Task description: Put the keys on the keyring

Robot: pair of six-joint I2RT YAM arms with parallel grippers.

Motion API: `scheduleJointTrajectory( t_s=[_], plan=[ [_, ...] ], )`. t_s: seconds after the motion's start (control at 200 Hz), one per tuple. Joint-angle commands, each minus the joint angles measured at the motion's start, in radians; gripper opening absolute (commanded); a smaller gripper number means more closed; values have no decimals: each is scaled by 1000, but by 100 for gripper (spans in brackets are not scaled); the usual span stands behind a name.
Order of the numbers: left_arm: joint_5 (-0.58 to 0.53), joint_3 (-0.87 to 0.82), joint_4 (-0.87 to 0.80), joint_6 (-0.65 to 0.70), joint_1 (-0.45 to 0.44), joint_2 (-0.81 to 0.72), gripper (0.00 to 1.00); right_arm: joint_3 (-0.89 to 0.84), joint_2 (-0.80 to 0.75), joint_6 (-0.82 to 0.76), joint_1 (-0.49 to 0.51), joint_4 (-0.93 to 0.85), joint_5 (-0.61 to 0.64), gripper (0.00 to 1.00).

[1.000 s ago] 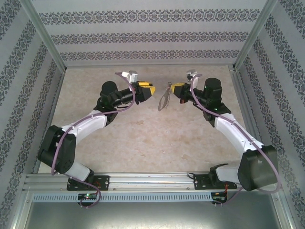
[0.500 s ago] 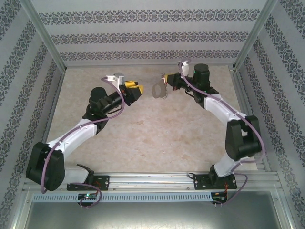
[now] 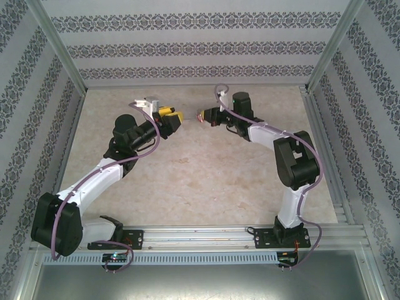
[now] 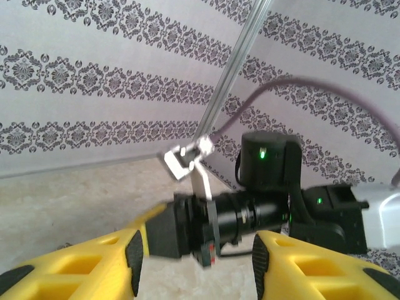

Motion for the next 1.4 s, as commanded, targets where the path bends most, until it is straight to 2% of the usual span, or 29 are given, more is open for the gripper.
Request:
scheduleJointTrajectory(
  t_s=[0.0,0.29,0.54,1.069,1.119,1.254,1.394],
  plan=[
    [5,-4,-14,5,10,-9,50,-93,-62,9,26,68,39,0],
    [13,2,-42,-12,10,-11,51,-225,-57,26,85,76,109,0],
    [16,15,-60,-14,9,-9,51,-300,-91,47,92,62,158,0],
    [28,19,-51,-26,9,8,51,-415,-119,75,141,67,193,0],
    [29,19,-53,-26,10,7,51,-430,-126,76,145,69,193,7],
    [33,19,-56,-28,9,6,51,-479,-184,87,153,74,193,33],
    [36,22,-53,-31,9,11,52,-535,-309,86,155,44,220,48]
  ],
)
